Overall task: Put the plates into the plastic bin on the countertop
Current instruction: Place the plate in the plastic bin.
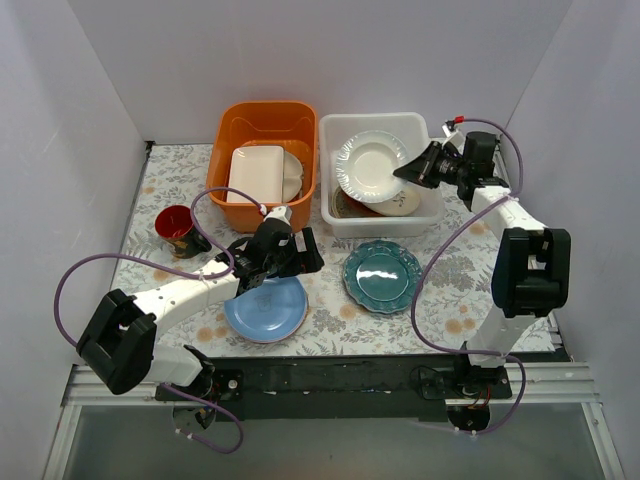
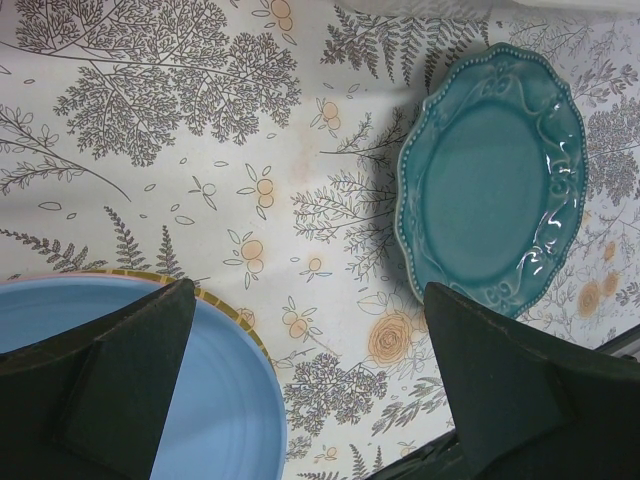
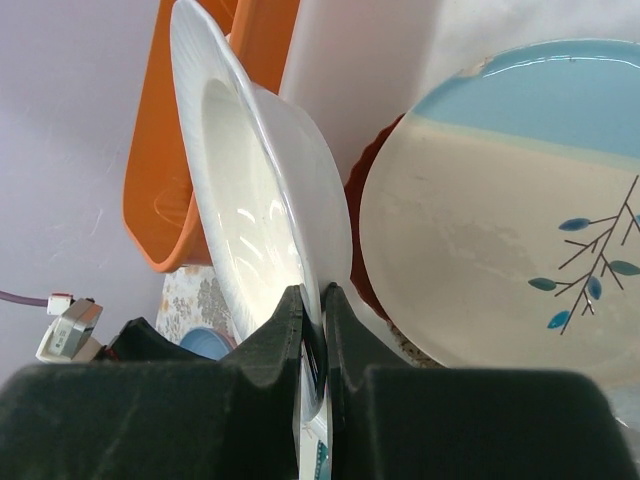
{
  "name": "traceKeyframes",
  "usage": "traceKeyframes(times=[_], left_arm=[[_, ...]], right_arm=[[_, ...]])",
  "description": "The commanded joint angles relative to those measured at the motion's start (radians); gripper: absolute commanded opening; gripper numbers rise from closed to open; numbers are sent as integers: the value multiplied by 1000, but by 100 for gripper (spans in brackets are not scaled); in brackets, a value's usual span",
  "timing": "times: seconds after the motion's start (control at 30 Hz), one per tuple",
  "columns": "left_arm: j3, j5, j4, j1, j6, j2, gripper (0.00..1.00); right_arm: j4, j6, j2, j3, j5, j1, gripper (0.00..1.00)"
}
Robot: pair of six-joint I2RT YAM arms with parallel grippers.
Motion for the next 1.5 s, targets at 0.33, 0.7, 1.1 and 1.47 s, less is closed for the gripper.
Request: traceKeyframes(times=[0.33, 0.7, 1.1, 1.47], left_arm=[[8, -20, -12, -3, 5, -40, 98], [8, -26, -25, -5, 5, -52, 98], [12, -21, -26, -3, 6, -45, 98], [17, -18, -26, -5, 11, -34, 98]], right_arm=[[-123, -67, 107, 171, 30, 14, 1], [-197, -100, 197, 198, 43, 21, 1], [-255, -143, 240, 212, 47, 24, 13], [-292, -193, 201, 195, 88, 28, 53]])
